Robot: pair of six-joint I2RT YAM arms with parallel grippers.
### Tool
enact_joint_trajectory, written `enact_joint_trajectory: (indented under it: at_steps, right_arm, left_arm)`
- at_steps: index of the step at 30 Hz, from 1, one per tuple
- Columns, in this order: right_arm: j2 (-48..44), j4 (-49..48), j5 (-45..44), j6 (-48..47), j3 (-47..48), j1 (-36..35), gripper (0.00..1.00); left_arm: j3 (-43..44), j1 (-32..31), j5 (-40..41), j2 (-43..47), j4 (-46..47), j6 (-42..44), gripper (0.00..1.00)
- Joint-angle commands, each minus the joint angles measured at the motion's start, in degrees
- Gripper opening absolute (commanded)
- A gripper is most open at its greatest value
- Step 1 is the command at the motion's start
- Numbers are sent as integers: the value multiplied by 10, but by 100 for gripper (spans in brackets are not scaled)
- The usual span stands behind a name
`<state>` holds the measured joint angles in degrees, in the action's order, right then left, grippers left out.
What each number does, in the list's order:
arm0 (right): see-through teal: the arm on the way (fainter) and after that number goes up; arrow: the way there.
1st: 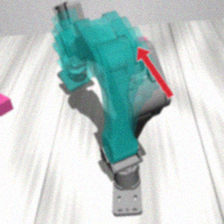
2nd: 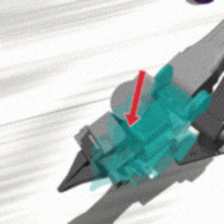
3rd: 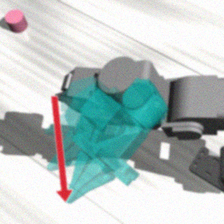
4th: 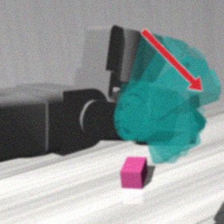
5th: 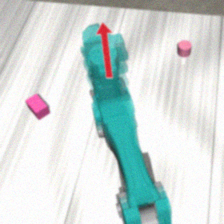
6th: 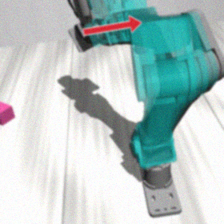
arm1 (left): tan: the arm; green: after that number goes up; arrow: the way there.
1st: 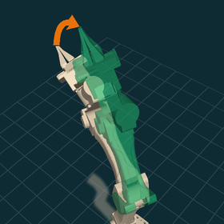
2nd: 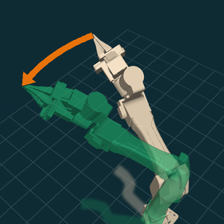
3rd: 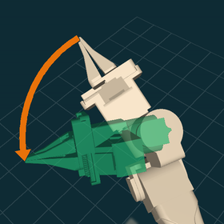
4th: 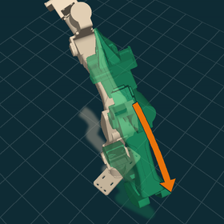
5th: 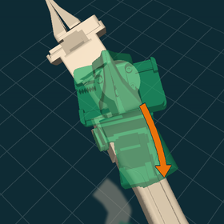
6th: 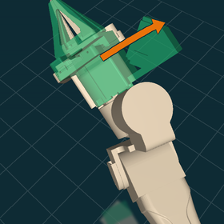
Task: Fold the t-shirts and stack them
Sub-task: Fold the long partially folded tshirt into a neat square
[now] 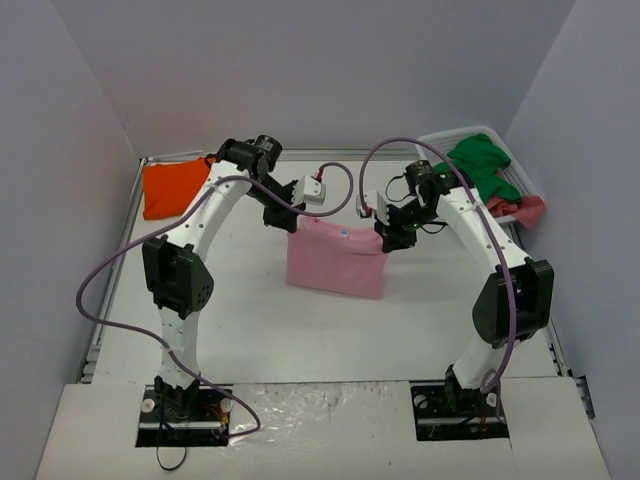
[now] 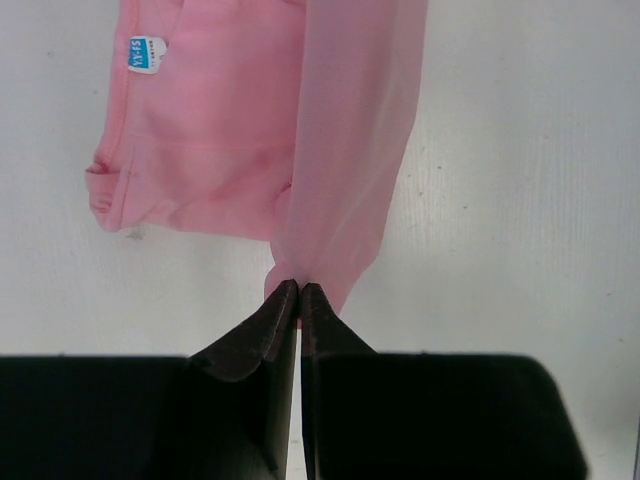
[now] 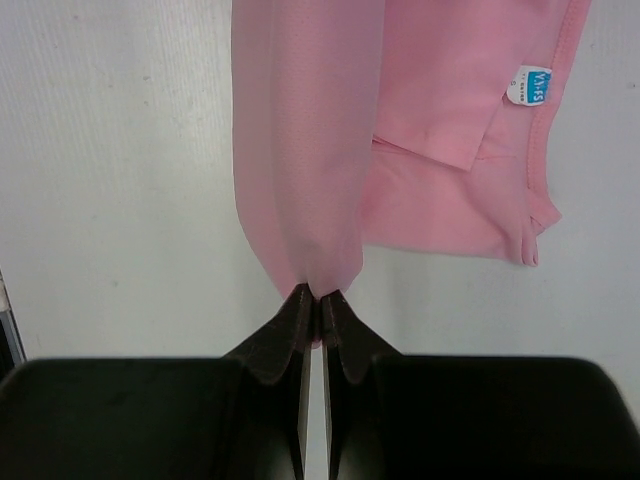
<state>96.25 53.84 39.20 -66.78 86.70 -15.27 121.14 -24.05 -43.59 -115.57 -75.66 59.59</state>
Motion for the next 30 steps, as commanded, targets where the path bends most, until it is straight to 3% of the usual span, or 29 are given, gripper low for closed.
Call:
enact_joint_trajectory:
  at_steps: [1, 12, 18, 19, 20, 21, 23, 24, 25, 27, 28, 30]
  right_arm:
    - [23, 21, -4, -18, 36, 11, 0]
    - [111, 3, -7, -12, 123, 45, 0]
    - [203, -15, -19, -10, 178, 58, 0]
    - [215, -28, -21, -6, 186, 60, 3]
    - [230, -43, -24, 14, 195, 63, 13]
    - [242, -68, -28, 34, 203, 66, 29]
    - [278, -160, -53, 106, 204, 67, 49]
    - [286, -200, -66, 131, 200, 67, 57]
    - [305, -234, -66, 139, 208, 67, 68]
    - [323, -264, -73, 180, 224, 67, 69]
    - [342, -266, -73, 184, 246, 66, 75]
    - [347, -282, -76, 206, 248, 65, 79]
  left_arm:
    - [57, 9, -10, -18, -161, 27, 2]
    - [213, 18, 0, -142, -192, 33, 3]
    - [281, 21, 13, -206, -170, 31, 2]
    - [277, 21, 18, -215, -157, 25, 2]
    - [269, 22, 24, -217, -135, 13, 2]
    - [254, 23, 34, -217, -75, -20, 10]
    - [168, 33, 53, -196, 33, -114, 40]
    - [134, 38, 62, -187, 151, -141, 45]
    - [105, 41, 81, -173, 194, -156, 45]
    - [88, 48, 99, -178, 248, -188, 49]
    - [99, 49, 102, -189, 244, -192, 52]
    - [110, 52, 106, -192, 250, -203, 55]
